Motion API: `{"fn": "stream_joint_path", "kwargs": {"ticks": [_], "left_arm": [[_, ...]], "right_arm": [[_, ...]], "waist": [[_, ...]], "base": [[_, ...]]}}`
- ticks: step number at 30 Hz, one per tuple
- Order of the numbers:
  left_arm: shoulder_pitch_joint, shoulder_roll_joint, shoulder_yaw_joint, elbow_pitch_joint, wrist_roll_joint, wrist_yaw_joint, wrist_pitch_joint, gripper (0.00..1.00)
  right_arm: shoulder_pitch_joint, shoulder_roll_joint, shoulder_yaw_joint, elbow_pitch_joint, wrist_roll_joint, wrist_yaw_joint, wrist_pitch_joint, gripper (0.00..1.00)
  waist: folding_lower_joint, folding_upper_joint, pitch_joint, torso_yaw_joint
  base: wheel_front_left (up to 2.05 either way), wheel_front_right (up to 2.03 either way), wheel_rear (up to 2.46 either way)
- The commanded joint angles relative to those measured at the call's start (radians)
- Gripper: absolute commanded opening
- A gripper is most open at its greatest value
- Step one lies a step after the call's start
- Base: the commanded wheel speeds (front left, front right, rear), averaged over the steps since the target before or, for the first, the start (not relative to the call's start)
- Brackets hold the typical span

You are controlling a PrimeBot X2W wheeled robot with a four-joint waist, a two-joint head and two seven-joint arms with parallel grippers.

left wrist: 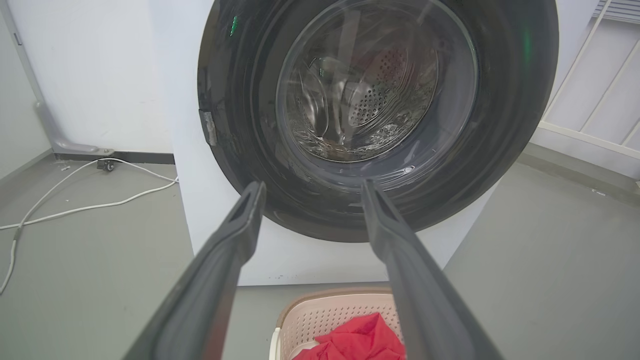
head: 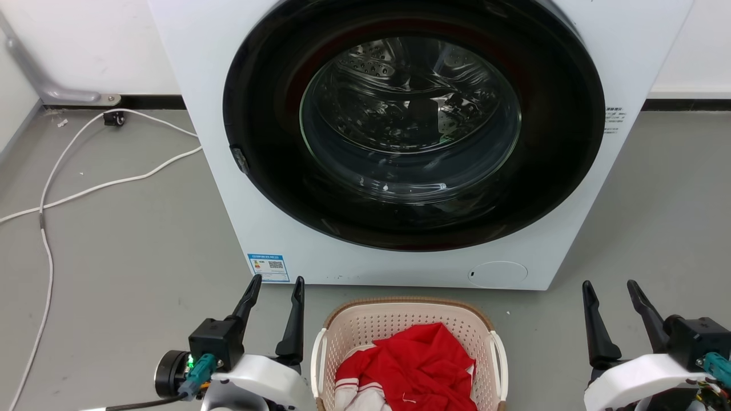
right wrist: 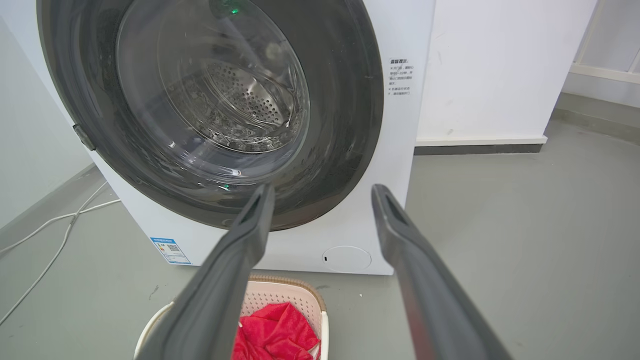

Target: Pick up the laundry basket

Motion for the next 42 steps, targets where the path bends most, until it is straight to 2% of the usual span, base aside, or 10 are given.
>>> {"fn": "stream_joint_path", "kwargs": {"ticks": [1, 22, 33, 42], "left_arm": [[0.003, 0.005, -0.004, 0.001, 0.021, 0.007, -0.011, 1.0], [0.013, -0.005, -0.009, 0.038, 0.146, 0.02, -0.051, 1.0], [0.005, -0.007, 0.002, 0.049, 0.138, 0.022, -0.051, 1.0], [-0.076, -0.009, 0.008, 0.09, 0.13, 0.018, -0.05, 1.0]], "right_arm": [[0.008, 0.004, 0.002, -0.012, -0.023, 0.0, -0.008, 1.0], [0.026, 0.006, -0.007, -0.006, -0.092, 0.0, -0.046, 1.0], [0.013, 0.006, -0.008, 0.007, -0.069, 0.0, -0.045, 1.0], [-0.05, 0.006, -0.02, 0.046, -0.052, 0.0, -0.022, 1.0]], "waist": [[-0.0001, 0.0, 0.0, 0.0], [-0.0001, 0.0, -0.005, 0.005], [-0.0001, 0.0, 0.003, 0.003], [-0.0001, 0.0, 0.099, -0.004]], "base": [[0.0, 0.0, 0.0], [0.0, 0.0, 0.0], [0.0, 0.0, 0.0], [0.0, 0.0, 0.0]]}}
